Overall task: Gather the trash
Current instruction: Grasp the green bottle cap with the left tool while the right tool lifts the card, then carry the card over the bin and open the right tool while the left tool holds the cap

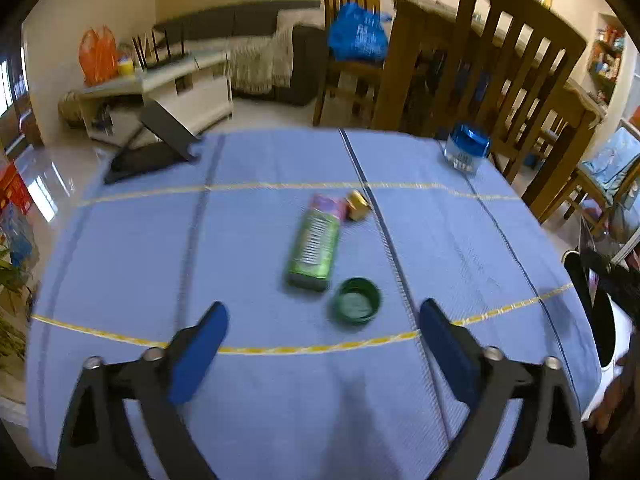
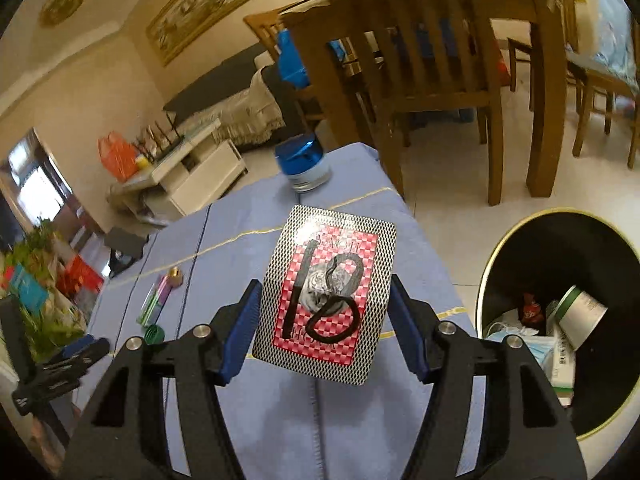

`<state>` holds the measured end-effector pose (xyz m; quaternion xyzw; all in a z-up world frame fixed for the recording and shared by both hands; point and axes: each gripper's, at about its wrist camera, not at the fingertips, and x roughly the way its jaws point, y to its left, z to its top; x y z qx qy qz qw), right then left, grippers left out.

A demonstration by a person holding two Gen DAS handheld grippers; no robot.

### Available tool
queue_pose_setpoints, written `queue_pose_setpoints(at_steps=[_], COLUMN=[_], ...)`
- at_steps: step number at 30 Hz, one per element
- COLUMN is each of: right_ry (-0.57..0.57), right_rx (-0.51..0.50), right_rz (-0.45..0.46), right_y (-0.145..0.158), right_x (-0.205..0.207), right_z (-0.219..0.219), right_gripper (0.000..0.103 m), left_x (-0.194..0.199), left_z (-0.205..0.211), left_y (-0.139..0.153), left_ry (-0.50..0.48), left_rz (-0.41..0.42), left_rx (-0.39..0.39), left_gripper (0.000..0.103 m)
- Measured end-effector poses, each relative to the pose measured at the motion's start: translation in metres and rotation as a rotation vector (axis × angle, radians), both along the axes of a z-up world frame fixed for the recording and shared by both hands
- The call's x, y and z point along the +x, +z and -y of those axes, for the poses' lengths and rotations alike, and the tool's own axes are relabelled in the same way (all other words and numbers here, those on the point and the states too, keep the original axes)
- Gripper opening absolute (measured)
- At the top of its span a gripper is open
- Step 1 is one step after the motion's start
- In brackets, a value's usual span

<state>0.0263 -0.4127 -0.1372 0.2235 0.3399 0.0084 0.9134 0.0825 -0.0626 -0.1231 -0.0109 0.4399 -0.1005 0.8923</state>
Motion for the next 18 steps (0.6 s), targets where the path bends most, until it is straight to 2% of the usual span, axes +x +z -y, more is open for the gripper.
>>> queue_pose_setpoints(at_steps=[1,2,5,8,10,11,14,18], right_ry=[0.017,0.032,0.051,0.059,0.056,0.052,0.041,0.041], right_rx=[0.055,0.066,0.035,0.093,0.126,0.134,0.155,0.154], right_rz=[-0.003,0.012,0.059,0.065,0.075,0.082,0.108,0.118], right_y=[-0.005,-0.002,0.009,0.006,0.008,0.01,0.014,0.018], right_x=[0.002,0.001,-0.002,-0.004,-0.007,-0.01,-0.014,-0.016], right_z=[0.006,0.01,0.01,0.015,0.02,0.021,0.025,0.024], right_gripper=[0.062,0.062,0.062,0.062,0.062,0.062,0.062,0.062], left_x=[0.006,0.012,0.022,0.026,0.024,0.022,0.016,-0.008], left_z=[0.006,0.012,0.022,0.023,0.024,0.021,0.011,0.001], left_y=[-0.006,-0.011,-0.021,-0.024,-0.025,-0.024,-0.024,-0.022], left_ry=[0.01,0.027,0.061,0.079,0.082,0.075,0.049,0.01], left_rz=[-0.023,-0.044,-0.08,-0.063,-0.039,-0.04,-0.061,-0.047], left_rx=[-0.007,-0.002,0.03,0.07,0.113,0.096,0.032,0.032], left_gripper=[0.081,0.079,0.067,0.06,0.047,0.029,0.03,0.03])
